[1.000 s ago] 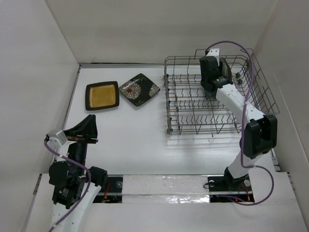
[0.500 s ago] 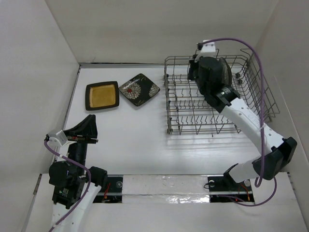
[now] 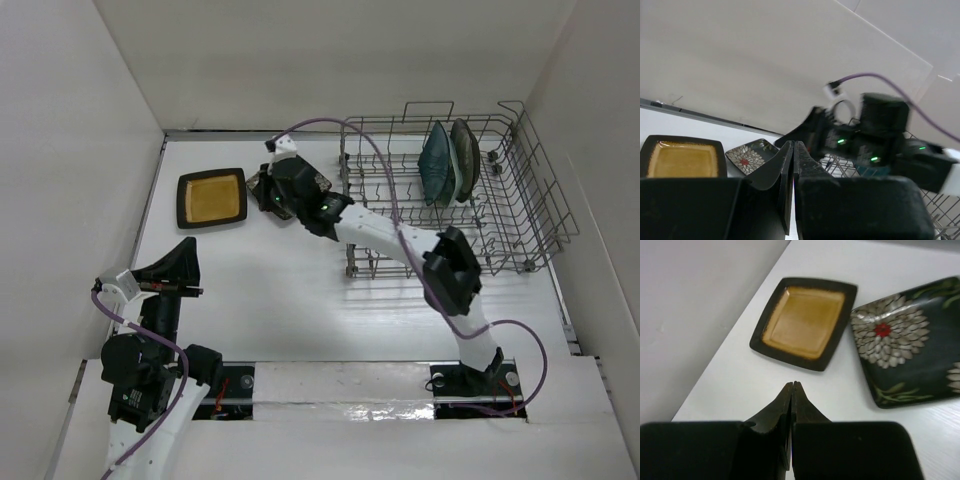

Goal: Load the plates into the dish rack

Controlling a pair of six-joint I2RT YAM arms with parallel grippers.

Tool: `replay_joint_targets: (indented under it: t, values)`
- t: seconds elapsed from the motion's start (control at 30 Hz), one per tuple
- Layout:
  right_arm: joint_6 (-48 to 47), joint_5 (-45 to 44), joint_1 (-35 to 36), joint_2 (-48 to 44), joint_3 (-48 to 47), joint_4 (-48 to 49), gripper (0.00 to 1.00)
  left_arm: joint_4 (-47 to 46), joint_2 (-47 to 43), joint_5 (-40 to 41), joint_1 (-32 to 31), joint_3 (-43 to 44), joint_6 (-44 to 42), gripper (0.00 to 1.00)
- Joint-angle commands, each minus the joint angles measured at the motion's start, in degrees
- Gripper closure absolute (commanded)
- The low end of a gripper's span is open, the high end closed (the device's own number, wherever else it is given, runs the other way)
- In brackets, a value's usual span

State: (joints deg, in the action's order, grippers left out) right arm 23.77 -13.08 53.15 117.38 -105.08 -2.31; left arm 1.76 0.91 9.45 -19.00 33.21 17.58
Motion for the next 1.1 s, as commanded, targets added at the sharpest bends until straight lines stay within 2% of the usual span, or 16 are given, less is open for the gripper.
replay_joint_targets:
  t: [0.0, 0.07, 0.13, 0.17, 0.2, 0.27, 0.3, 0.37, 0.6, 0.87, 0.93, 1.0, 1.07]
  values:
    - [6.36, -0.1, 0.73, 6.35, -9.93, 0.39, 0.99, -2.82, -4.33, -0.49, 0.2, 0.45, -0.09, 1.0]
    - [8.04, -0.54, 0.73, 12.48, -13.47, -1.47, 0.97, -2.81, -4.86, -0.4, 0.2, 0.45, 0.0, 1.0]
    - [11.02, -0.54, 0.73, 15.93, -17.43, -2.79, 0.86, -2.81, -5.12, -0.31, 0.2, 0.45, 0.08, 1.0]
    - [12.78, -0.63, 0.73, 18.47, -18.31, -2.79, 0.75, -2.81, -5.47, -0.31, 0.2, 0.45, 0.08, 1.0]
    - [13.84, -0.72, 0.73, 19.54, -18.32, -2.62, 0.7, -2.81, -5.65, -0.31, 0.2, 0.45, 0.17, 1.0]
    - [16.03, 0.5, 0.2, 21.21, -18.5, -2.0, 0.62, -2.81, -5.92, -0.31, 0.2, 0.45, 0.17, 1.0]
    - [17.79, 0.51, 0.2, 22.53, -18.41, -1.3, 0.55, -2.81, -6.09, -0.31, 0.2, 0.36, 0.26, 1.0]
    - [18.85, 1.39, 0.2, 23.94, -19.28, -1.39, 0.5, -2.9, -6.35, -0.31, 0.2, 0.45, 0.26, 1.0]
    - [23.68, 4.03, -0.93, 31.67, -27.01, -3.58, 0.46, -2.9, -6.97, -0.14, 0.2, 0.45, 0.26, 0.99]
    - [29.66, 6.13, -2.61, 36.16, -30.18, -1.65, 0.47, -2.81, -6.97, 0.04, 0.2, 0.45, 0.17, 0.98]
    - [31.16, 6.4, -3.14, 37.48, -31.76, -1.13, 0.5, -2.9, -6.88, 0.04, 0.2, 0.45, 0.26, 0.98]
    - [32.3, 7.28, -3.66, 39.4, -33.43, -1.12, 0.6, -2.9, -6.71, 0.04, 0.2, 0.36, 0.17, 0.98]
    - [33.18, 8.33, -3.66, 40.73, -35.27, -1.39, 0.61, -2.81, -6.71, 0.13, 0.2, 0.45, 0.08, 0.98]
